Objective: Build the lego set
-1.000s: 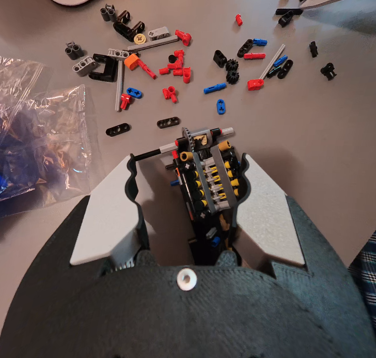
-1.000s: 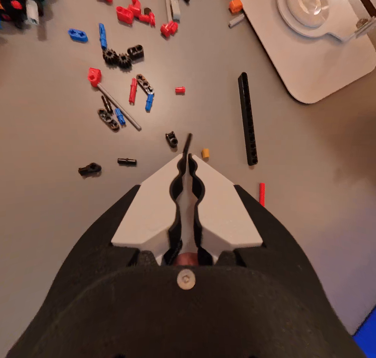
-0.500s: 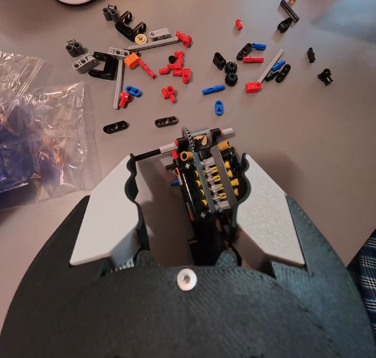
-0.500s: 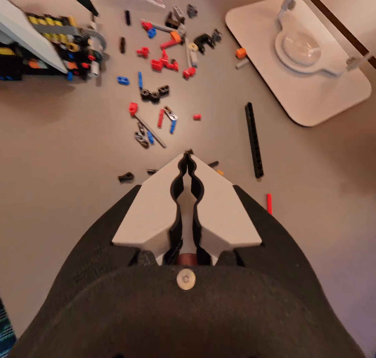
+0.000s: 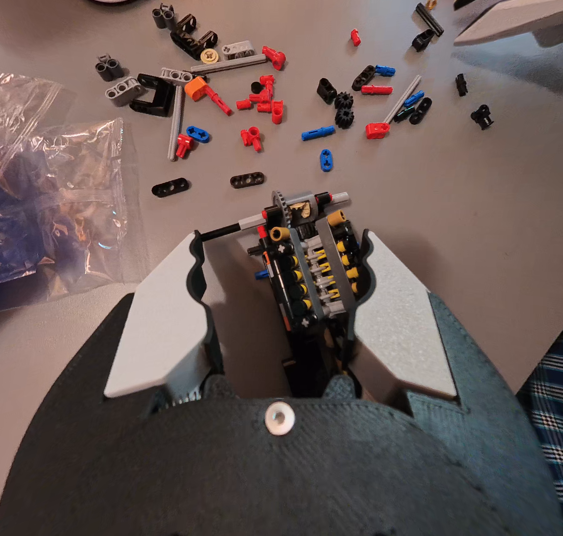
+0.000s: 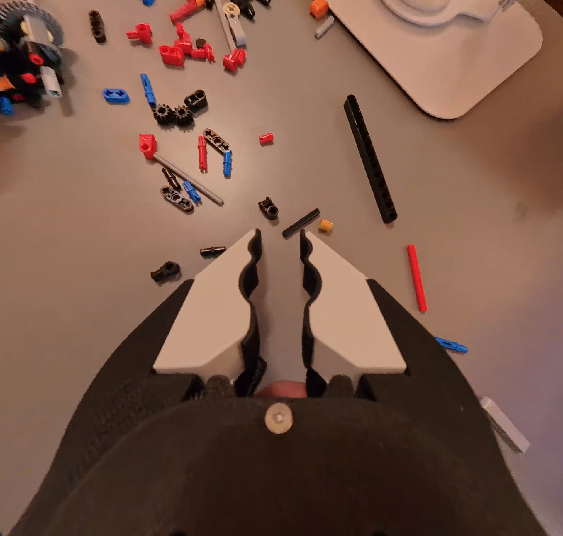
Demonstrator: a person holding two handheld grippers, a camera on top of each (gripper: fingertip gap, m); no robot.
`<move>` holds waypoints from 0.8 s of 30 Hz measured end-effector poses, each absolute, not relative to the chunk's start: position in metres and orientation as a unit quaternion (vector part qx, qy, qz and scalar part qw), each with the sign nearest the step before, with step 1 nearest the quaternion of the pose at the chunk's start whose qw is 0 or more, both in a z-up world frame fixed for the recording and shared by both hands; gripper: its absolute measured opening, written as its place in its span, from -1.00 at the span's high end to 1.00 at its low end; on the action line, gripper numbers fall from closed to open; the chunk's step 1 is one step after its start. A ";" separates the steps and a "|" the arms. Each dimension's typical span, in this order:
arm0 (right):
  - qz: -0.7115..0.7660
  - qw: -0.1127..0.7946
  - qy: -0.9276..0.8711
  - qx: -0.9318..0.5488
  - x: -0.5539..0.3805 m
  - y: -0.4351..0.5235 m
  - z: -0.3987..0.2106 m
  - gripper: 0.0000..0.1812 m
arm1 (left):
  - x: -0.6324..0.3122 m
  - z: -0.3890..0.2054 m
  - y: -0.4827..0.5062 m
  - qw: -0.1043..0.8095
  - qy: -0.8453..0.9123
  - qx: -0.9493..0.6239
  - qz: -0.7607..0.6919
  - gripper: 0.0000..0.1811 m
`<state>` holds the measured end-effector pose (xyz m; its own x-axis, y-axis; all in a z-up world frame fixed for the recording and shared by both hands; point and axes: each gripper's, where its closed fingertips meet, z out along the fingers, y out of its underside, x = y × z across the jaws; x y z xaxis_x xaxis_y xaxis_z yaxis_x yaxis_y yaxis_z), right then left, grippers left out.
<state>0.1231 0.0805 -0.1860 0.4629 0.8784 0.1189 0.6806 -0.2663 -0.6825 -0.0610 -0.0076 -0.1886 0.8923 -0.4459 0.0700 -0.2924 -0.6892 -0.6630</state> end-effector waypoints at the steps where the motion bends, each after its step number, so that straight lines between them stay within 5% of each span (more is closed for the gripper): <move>1: 0.140 0.343 -0.496 -0.785 0.121 0.081 -0.189 0.75 | -0.061 -0.189 -0.008 0.338 0.202 -0.912 -0.114 -0.11; 8: 0.123 0.356 -0.491 -0.785 0.116 0.098 -0.195 0.97 | -0.061 -0.189 -0.008 0.340 0.202 -0.911 -0.116 -0.11; 24: 0.263 0.338 -0.597 -0.678 0.048 0.023 -0.152 0.99 | -0.061 -0.188 -0.007 0.341 0.201 -0.910 -0.120 -0.10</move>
